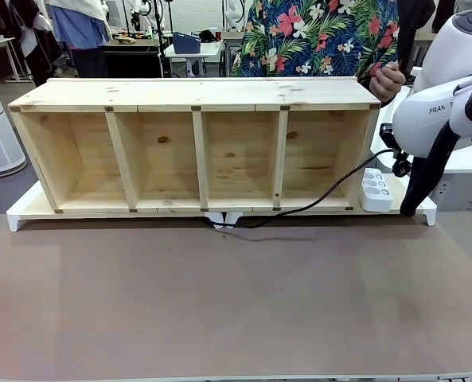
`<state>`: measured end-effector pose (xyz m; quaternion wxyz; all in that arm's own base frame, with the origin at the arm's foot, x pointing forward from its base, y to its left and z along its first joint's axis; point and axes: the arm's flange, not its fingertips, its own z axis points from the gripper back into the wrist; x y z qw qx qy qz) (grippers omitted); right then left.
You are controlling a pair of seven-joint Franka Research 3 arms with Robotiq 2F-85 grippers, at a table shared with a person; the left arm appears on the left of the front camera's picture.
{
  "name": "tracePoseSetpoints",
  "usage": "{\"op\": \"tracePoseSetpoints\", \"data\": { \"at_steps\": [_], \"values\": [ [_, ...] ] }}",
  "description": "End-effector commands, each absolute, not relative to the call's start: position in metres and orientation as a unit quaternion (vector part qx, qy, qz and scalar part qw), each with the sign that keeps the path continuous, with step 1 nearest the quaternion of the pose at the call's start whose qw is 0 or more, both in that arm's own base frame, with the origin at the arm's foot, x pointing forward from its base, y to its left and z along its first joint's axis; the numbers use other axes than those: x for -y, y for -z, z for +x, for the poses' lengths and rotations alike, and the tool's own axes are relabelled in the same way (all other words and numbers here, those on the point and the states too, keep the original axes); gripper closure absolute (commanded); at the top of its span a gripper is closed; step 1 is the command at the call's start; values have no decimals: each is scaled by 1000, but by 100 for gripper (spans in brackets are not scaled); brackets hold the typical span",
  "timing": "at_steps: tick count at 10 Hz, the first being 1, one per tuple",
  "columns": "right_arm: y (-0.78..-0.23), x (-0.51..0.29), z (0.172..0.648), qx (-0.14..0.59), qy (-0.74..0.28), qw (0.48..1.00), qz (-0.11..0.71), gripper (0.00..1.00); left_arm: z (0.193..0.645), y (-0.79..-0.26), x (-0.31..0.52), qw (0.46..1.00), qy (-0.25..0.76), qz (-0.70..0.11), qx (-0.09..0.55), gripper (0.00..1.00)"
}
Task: Perform cable management.
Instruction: Release the Power Cable when the human grasps it.
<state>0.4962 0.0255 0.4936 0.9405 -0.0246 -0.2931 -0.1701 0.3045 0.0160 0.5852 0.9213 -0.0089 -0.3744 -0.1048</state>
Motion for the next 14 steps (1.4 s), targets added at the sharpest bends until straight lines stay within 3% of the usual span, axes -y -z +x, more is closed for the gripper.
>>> {"op": "tracePoseSetpoints", "data": {
  "at_steps": [1,14],
  "values": [
    [-493,-27,496,294,169,940,-26,85,304,-585,-17,922,103,-11,372,0],
    [-493,-27,496,294,169,940,-26,85,304,-585,-17,922,103,-11,372,0]
  ]
}}
